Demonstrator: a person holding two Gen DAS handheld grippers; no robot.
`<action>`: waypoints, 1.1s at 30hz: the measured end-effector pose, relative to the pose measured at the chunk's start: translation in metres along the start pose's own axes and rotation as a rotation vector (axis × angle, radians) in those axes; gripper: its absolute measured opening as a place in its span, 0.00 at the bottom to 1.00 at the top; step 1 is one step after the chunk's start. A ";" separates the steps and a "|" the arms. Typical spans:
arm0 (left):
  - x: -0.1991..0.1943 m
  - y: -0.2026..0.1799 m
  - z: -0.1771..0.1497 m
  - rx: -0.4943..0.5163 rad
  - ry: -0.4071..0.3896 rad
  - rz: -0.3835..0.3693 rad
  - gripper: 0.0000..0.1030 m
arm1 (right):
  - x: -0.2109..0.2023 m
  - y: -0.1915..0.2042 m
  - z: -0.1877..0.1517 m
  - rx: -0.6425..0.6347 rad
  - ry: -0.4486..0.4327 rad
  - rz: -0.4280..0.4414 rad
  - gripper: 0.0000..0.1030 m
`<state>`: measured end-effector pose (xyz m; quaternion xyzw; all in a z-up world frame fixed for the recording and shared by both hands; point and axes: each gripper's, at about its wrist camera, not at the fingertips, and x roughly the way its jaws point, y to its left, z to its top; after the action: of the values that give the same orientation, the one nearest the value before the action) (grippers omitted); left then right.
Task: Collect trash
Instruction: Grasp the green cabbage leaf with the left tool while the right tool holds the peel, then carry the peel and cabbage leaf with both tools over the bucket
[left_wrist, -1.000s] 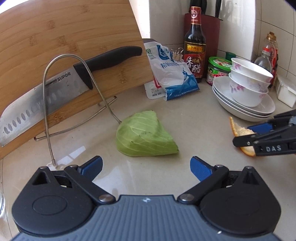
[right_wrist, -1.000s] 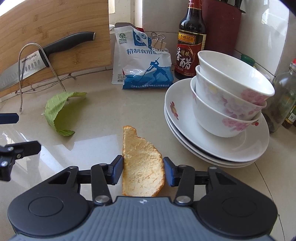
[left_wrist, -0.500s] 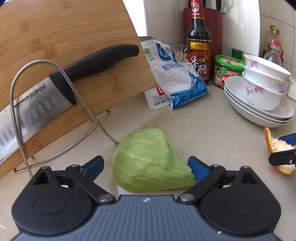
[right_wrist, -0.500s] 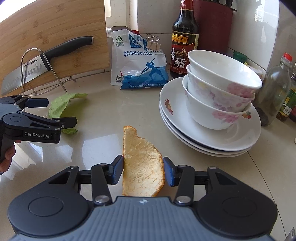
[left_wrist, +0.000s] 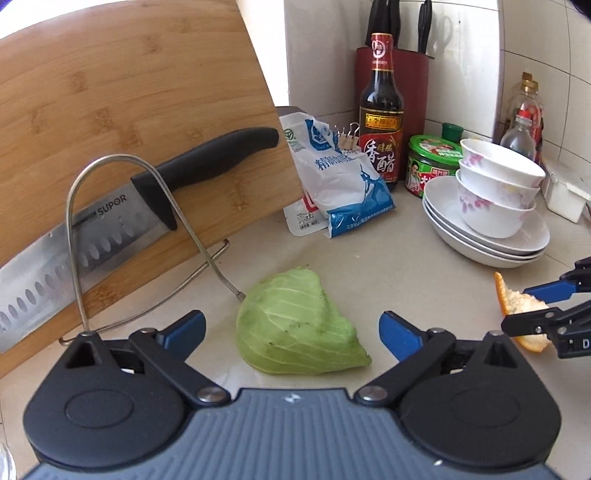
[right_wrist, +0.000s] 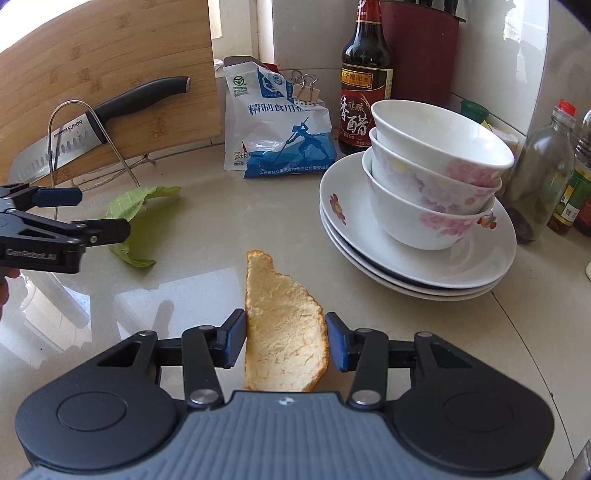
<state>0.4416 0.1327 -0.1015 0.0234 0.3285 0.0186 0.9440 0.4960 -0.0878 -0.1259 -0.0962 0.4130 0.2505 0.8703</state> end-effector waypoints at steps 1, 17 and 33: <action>-0.002 0.002 -0.002 0.005 0.003 0.000 0.97 | 0.000 0.000 0.000 0.000 0.000 0.001 0.50; 0.042 0.010 -0.007 -0.047 0.065 -0.044 0.41 | -0.002 0.004 -0.001 -0.005 0.000 -0.001 0.50; 0.004 -0.002 0.002 0.013 0.025 -0.041 0.12 | -0.025 0.006 -0.007 0.007 -0.016 -0.017 0.50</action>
<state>0.4461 0.1307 -0.1032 0.0225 0.3410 -0.0026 0.9398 0.4746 -0.0948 -0.1109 -0.0948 0.4059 0.2425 0.8760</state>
